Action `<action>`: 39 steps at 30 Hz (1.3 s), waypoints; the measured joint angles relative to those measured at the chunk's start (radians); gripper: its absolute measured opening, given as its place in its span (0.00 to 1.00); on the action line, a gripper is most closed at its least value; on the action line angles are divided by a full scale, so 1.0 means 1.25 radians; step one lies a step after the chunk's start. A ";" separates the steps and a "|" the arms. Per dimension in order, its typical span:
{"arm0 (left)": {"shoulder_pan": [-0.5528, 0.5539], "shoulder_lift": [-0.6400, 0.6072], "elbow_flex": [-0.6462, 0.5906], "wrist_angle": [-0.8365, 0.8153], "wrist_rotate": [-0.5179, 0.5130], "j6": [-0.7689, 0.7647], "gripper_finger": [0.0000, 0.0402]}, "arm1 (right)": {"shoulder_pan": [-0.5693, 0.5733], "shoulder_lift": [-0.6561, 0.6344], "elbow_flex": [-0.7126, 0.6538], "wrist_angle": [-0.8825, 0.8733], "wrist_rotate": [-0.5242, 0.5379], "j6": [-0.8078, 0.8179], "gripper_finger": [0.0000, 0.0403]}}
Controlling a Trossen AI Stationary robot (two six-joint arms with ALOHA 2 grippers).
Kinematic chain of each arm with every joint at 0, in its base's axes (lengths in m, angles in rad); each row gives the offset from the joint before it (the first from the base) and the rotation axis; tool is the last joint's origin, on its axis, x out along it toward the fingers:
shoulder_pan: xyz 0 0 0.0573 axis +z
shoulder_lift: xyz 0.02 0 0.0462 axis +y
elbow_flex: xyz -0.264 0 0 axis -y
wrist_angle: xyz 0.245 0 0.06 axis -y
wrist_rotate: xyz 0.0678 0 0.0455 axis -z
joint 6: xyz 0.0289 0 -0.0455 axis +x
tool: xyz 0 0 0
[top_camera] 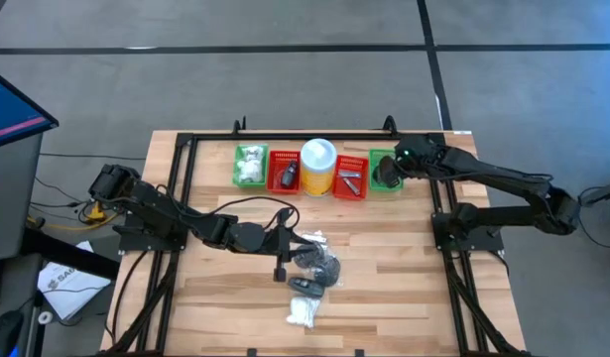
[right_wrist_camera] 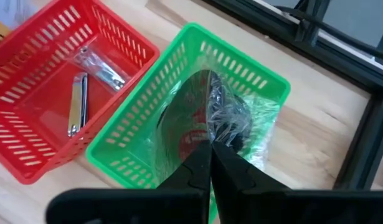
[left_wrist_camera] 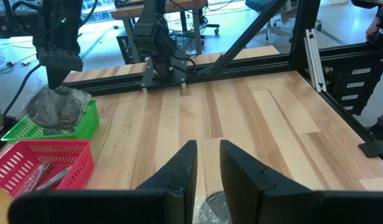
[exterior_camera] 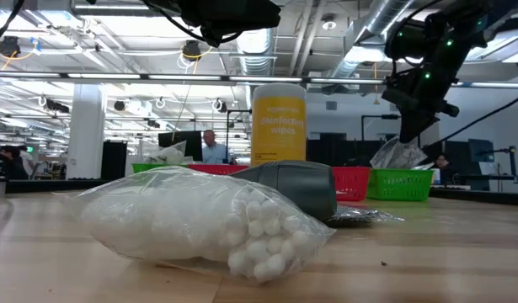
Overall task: Pick & Place Travel size toiletries
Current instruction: Put the black hairbrush into the right green bin
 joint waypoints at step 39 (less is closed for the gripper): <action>-0.006 0.000 0.000 -0.070 0.036 -0.126 0.15 | 0.351 0.003 0.000 0.148 -0.191 0.068 0.30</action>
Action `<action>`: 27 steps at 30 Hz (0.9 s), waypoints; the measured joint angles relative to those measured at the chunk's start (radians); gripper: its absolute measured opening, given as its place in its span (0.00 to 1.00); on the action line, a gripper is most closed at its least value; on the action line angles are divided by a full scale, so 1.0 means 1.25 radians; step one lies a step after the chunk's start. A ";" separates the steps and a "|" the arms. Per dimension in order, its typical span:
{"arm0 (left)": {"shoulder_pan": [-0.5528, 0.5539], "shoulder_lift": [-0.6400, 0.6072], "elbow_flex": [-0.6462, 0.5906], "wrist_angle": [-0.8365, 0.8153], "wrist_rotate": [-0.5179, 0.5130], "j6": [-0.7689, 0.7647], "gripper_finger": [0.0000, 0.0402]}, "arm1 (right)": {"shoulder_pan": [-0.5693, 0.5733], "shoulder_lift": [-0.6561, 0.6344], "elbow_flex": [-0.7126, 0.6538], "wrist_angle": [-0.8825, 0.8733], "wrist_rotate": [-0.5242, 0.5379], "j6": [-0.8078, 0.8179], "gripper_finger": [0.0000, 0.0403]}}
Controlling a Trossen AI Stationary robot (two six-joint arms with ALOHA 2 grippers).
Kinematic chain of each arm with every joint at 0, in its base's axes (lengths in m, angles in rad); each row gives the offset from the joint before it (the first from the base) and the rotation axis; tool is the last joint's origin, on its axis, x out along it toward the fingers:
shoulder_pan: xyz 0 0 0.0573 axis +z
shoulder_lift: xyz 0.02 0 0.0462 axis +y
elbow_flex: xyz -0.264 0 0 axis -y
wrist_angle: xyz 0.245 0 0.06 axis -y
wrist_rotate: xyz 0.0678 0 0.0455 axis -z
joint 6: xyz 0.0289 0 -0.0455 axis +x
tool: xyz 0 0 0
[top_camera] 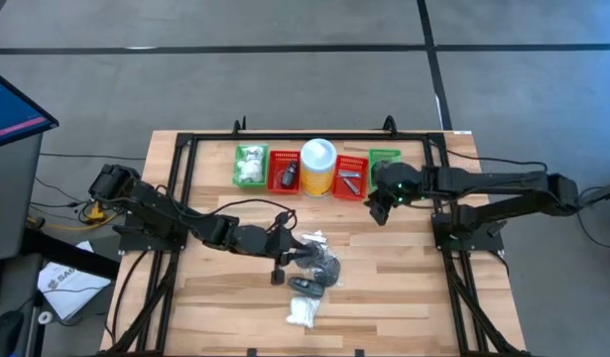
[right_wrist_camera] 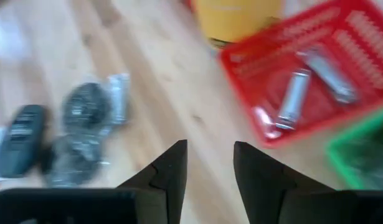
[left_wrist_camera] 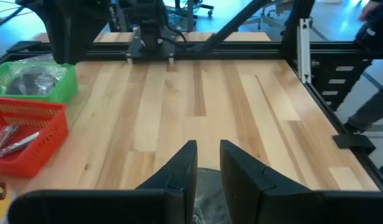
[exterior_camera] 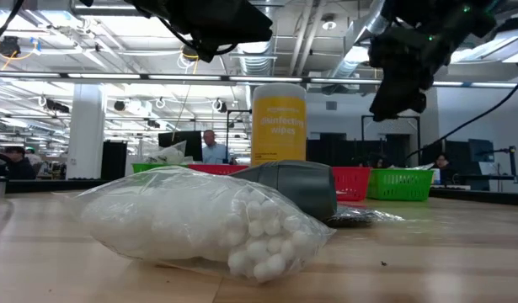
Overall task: Pick & Place Travel size toiletries
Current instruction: Put the black hairbrush into the right green bin
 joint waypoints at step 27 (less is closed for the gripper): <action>-0.008 0.000 0.000 -0.009 0.001 0.000 0.15 | 0.190 0.396 0.001 0.404 0.002 0.031 0.29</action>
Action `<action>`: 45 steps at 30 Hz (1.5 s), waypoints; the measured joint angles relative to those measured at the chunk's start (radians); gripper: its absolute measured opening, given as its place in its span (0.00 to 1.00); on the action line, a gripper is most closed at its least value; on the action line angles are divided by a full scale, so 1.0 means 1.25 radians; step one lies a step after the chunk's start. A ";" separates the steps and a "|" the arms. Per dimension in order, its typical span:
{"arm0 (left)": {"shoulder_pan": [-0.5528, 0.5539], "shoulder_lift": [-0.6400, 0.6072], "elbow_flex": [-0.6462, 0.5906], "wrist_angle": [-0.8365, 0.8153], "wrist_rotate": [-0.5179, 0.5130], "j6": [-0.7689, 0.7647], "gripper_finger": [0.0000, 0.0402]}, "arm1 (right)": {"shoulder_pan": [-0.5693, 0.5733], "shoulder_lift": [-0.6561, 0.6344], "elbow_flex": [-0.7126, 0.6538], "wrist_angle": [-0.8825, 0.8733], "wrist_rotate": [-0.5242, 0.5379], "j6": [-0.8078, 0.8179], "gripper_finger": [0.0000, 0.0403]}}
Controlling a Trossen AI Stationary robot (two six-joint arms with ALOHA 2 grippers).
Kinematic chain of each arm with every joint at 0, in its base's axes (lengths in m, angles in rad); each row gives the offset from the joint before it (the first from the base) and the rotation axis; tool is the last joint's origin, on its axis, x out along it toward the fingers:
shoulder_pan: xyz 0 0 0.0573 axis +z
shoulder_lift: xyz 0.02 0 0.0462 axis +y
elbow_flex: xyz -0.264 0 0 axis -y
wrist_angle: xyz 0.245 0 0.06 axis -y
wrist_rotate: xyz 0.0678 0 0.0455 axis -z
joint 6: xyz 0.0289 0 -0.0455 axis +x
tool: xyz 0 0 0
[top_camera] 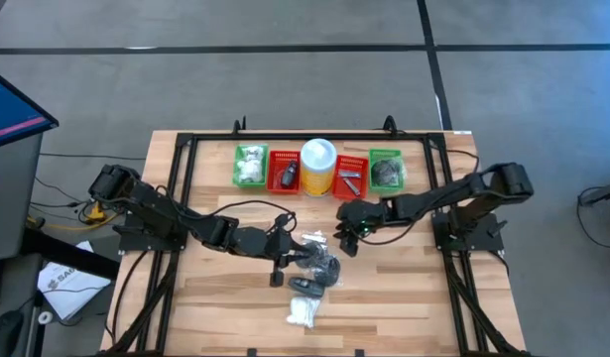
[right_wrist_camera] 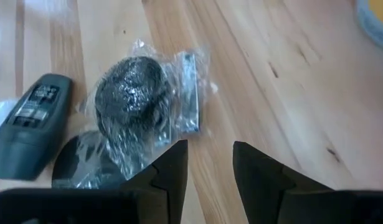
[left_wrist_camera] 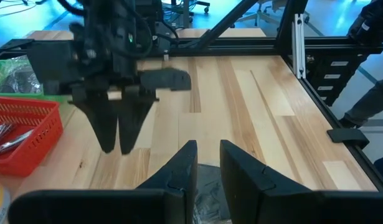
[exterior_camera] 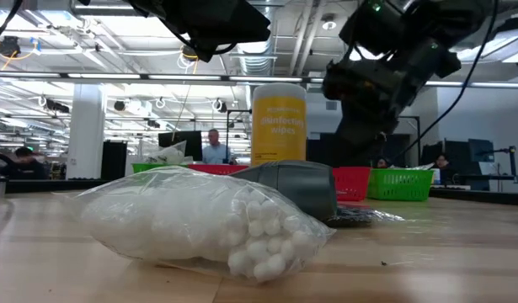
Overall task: Pick & Place Travel size toiletries
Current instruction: Put the black hairbrush into the right green bin
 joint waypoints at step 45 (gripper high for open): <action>0.000 0.000 0.000 -0.006 0.000 0.000 0.15 | 0.008 0.217 0.175 0.010 -0.022 -0.042 0.17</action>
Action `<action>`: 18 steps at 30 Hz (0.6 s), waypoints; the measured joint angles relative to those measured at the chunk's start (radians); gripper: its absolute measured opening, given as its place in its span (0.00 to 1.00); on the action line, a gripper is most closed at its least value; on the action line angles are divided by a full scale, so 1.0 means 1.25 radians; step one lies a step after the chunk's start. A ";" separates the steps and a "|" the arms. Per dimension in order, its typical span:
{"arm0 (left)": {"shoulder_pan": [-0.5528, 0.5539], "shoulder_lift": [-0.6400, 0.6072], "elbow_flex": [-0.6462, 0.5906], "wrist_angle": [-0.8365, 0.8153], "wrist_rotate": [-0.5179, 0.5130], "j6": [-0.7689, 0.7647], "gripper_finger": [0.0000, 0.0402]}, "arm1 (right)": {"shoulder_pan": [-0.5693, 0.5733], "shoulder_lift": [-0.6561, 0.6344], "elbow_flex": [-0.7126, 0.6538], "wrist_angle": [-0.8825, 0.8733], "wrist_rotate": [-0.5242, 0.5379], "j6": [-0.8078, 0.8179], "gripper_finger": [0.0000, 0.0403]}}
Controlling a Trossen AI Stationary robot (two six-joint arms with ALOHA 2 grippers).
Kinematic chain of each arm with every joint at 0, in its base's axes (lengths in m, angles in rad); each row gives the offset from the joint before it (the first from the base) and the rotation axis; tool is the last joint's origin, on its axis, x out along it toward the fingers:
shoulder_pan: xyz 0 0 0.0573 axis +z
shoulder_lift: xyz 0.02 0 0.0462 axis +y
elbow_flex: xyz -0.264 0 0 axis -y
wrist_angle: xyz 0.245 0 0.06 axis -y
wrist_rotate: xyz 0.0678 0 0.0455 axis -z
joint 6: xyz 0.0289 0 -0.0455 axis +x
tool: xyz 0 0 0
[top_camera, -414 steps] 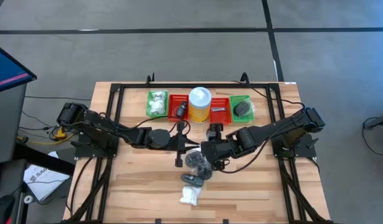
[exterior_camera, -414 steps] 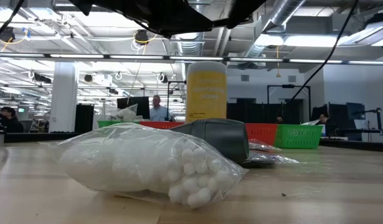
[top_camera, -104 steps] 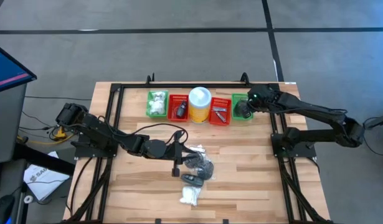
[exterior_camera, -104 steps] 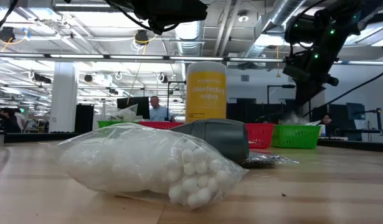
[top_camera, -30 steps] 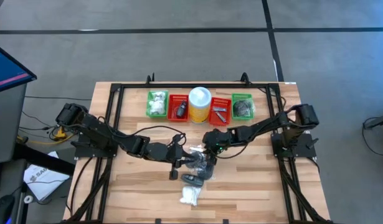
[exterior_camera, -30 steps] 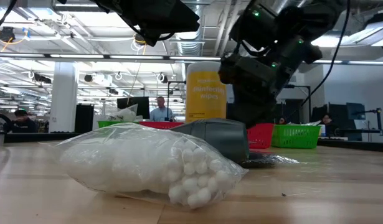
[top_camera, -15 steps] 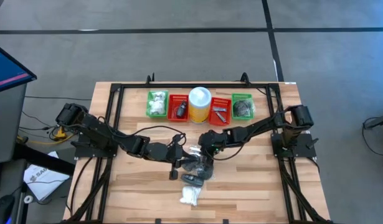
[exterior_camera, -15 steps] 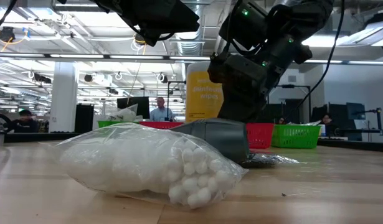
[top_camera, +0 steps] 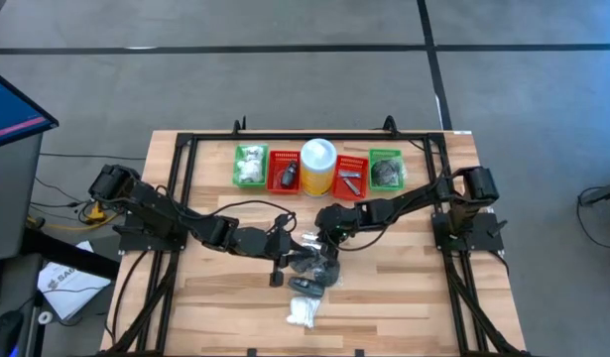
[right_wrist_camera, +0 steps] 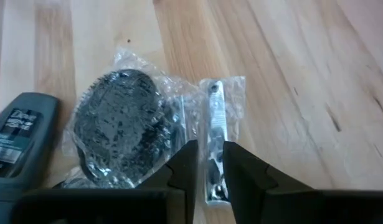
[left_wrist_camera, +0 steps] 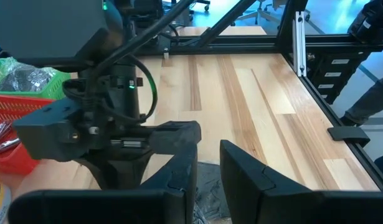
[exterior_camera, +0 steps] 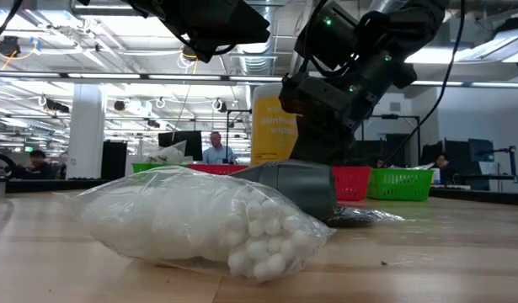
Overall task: Pick & Place Travel size toiletries
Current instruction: Put the black hairbrush into the right green bin
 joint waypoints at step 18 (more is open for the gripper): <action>0.000 0.000 0.000 0.000 0.000 0.000 0.15 | -0.003 0.052 0.001 0.081 -0.026 0.000 0.34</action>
